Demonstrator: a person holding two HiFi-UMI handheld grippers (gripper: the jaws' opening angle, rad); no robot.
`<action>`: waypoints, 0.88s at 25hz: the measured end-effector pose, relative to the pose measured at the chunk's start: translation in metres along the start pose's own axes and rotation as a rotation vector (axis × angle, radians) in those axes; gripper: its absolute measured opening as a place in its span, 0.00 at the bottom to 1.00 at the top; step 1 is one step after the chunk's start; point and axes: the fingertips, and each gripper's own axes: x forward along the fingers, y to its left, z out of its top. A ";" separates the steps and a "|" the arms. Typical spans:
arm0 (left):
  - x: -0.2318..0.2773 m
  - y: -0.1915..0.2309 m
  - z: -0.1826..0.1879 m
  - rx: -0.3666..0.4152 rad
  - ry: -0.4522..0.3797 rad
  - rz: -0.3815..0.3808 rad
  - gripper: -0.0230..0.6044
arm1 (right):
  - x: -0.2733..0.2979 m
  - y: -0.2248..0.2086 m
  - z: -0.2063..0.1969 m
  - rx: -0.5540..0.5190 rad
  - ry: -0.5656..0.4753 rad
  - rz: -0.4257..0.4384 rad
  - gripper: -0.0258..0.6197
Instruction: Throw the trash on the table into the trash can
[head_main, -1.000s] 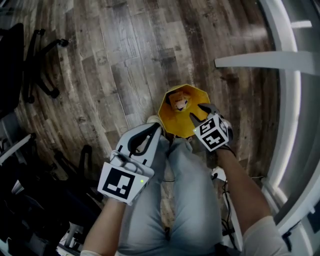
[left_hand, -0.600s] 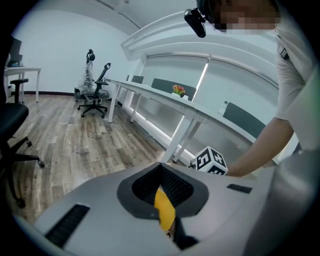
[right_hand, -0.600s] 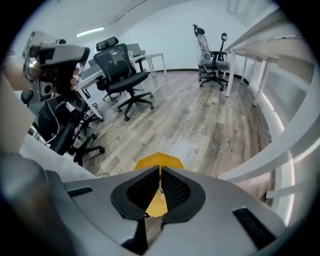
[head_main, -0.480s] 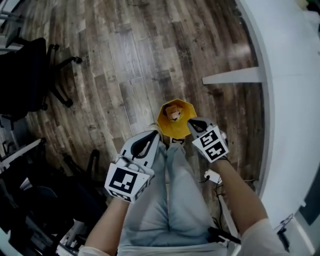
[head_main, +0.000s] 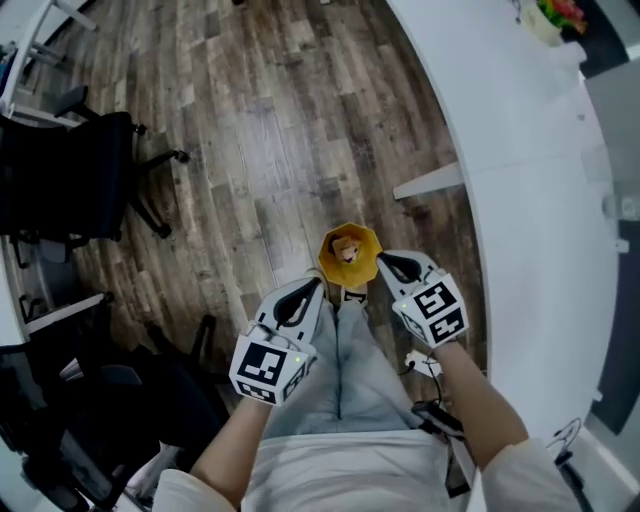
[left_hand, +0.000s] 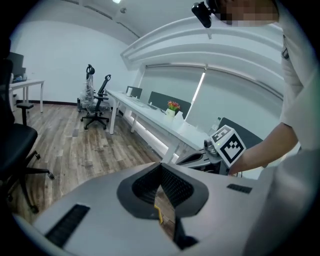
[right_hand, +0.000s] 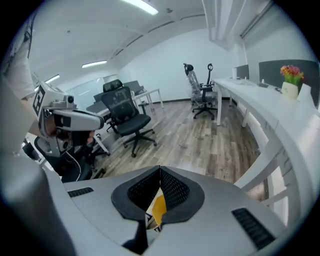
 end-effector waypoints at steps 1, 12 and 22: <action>-0.007 -0.003 0.009 0.007 -0.009 -0.001 0.04 | -0.012 0.005 0.010 0.010 -0.014 -0.005 0.09; -0.061 -0.042 0.085 0.057 -0.066 -0.022 0.04 | -0.114 0.049 0.097 0.030 -0.181 -0.037 0.09; -0.082 -0.073 0.135 0.143 -0.087 -0.039 0.04 | -0.179 0.077 0.157 0.021 -0.283 -0.087 0.09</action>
